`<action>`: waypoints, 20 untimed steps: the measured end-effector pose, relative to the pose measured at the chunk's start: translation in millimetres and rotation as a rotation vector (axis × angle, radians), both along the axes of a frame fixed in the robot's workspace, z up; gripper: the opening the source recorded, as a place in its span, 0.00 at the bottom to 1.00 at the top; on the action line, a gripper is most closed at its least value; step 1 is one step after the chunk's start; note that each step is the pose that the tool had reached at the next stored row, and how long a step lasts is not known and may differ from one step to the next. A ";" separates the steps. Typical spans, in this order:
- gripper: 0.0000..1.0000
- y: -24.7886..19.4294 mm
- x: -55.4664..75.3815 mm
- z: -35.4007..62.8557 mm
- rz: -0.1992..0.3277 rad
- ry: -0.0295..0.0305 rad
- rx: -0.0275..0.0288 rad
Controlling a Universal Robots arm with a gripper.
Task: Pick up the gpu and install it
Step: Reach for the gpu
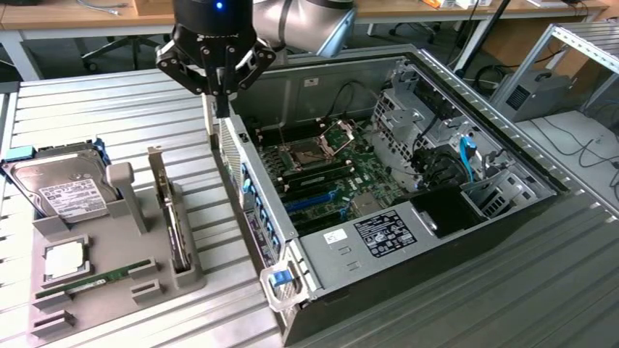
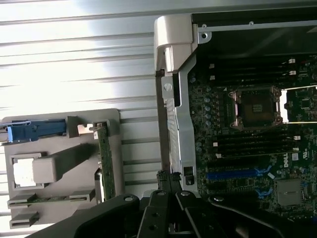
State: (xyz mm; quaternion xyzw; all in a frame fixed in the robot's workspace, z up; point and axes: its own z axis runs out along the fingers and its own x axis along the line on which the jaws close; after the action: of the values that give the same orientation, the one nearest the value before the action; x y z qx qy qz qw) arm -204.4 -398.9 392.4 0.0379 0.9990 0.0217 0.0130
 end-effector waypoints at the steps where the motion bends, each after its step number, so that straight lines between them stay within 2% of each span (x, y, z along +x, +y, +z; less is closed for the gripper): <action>1: 0.11 0.0 -1.6 0.0 0.000 0.0000 0.0000; 20: 0.11 0.0 -35.6 -0.4 0.000 -0.0001 0.0001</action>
State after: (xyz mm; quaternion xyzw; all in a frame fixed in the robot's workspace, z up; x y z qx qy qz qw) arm -240.0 -398.9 392.0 0.0378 0.9990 0.0217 0.0131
